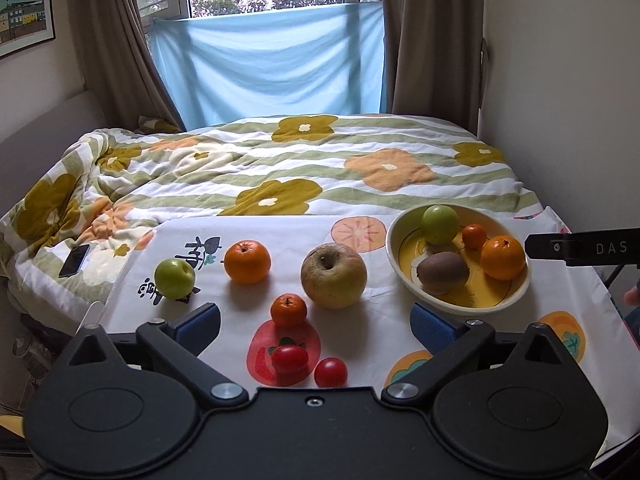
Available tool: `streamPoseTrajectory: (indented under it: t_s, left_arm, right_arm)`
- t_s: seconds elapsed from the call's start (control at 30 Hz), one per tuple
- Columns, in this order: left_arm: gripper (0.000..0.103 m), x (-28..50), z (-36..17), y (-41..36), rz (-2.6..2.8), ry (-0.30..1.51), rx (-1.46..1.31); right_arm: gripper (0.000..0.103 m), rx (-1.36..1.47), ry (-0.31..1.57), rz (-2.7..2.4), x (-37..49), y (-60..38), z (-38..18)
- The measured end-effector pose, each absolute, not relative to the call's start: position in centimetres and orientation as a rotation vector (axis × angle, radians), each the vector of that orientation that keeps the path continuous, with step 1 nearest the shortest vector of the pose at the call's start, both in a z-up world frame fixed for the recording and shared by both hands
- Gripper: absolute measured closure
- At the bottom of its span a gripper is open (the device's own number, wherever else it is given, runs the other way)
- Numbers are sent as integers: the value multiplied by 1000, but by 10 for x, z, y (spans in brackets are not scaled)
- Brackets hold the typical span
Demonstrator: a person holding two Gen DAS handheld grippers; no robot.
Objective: Organize fruits
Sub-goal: 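Withdraw both open tools from the bowl toward the remaining fruits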
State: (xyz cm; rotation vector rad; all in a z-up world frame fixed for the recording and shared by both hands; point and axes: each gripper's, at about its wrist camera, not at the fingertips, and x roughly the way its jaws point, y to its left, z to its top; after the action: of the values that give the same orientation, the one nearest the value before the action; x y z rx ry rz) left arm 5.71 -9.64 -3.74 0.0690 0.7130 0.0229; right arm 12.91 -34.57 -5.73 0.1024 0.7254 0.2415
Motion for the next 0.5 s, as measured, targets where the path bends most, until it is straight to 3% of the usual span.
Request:
streamPoseTrajectory:
  t_s: [0.5]
  left_arm:
    - [0, 71, -59, -35, -213, 790, 248]
  right_arm:
    - [0, 50, 800, 158, 90, -261, -73]
